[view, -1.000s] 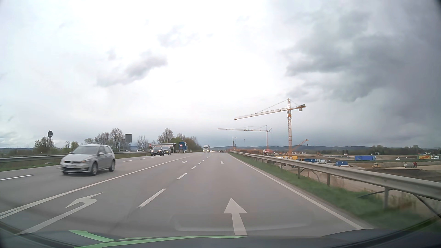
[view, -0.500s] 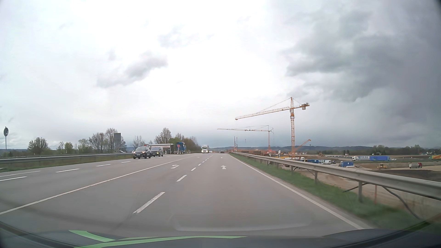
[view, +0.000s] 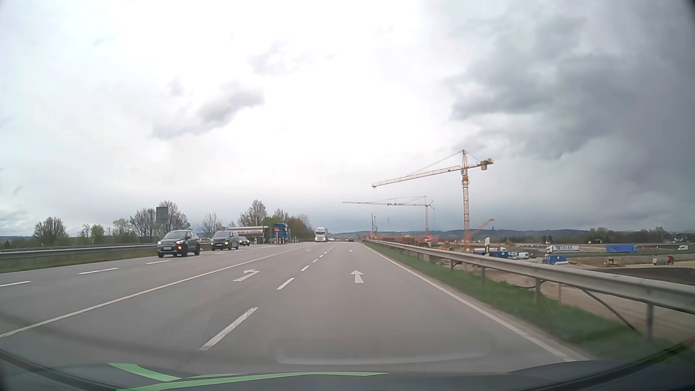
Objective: Follow the waypoints while adhering to traffic rules and regulations
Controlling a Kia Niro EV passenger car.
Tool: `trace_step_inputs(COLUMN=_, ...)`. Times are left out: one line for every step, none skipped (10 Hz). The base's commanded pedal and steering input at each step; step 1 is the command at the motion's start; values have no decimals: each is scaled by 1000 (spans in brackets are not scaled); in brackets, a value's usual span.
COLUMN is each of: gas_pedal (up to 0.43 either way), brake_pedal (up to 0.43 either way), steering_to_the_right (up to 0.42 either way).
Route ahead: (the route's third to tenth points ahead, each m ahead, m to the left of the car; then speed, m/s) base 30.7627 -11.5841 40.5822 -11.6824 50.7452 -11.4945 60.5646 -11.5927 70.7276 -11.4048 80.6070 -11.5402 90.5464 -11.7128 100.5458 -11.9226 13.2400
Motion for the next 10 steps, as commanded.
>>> trace_step_inputs(gas_pedal=157, brake_pedal=0, steering_to_the_right=-1)
trace_step_inputs(gas_pedal=157, brake_pedal=0, steering_to_the_right=-1)
trace_step_inputs(gas_pedal=157, brake_pedal=0, steering_to_the_right=0)
trace_step_inputs(gas_pedal=157, brake_pedal=0, steering_to_the_right=0)
trace_step_inputs(gas_pedal=157, brake_pedal=0, steering_to_the_right=0)
trace_step_inputs(gas_pedal=157, brake_pedal=0, steering_to_the_right=0)
trace_step_inputs(gas_pedal=157, brake_pedal=0, steering_to_the_right=0)
trace_step_inputs(gas_pedal=157, brake_pedal=0, steering_to_the_right=0)
trace_step_inputs(gas_pedal=157, brake_pedal=0, steering_to_the_right=-1)
trace_step_inputs(gas_pedal=157, brake_pedal=0, steering_to_the_right=-1)
